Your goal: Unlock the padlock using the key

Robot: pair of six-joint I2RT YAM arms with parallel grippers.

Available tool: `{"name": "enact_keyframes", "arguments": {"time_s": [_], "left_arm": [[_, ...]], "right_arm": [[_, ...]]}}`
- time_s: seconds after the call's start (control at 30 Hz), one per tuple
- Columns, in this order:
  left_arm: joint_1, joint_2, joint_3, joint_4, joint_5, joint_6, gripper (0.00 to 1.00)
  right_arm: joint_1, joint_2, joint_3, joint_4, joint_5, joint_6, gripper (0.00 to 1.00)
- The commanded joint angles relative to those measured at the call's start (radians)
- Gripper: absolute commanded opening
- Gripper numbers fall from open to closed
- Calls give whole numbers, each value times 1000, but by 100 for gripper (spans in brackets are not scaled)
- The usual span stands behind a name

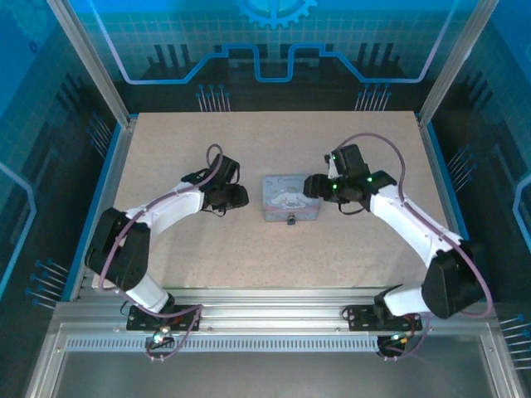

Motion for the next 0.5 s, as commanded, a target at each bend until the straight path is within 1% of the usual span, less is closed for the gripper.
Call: {"name": "enact_keyframes", "arguments": {"time_s": [0.0, 0.1, 0.23, 0.47], "left_arm": [[8, 80, 90, -84, -88, -20, 39], [7, 155, 160, -122, -119, -20, 35], [7, 205, 199, -135, -149, -25, 33], [9, 258, 214, -152, -173, -32, 31]], "right_arm": [[32, -63, -62, -62, 32, 0, 64], [46, -126, -109, -76, 49, 16, 64], [47, -196, -154, -90, 63, 31, 64], [45, -229, -166, -100, 67, 38, 65]]}}
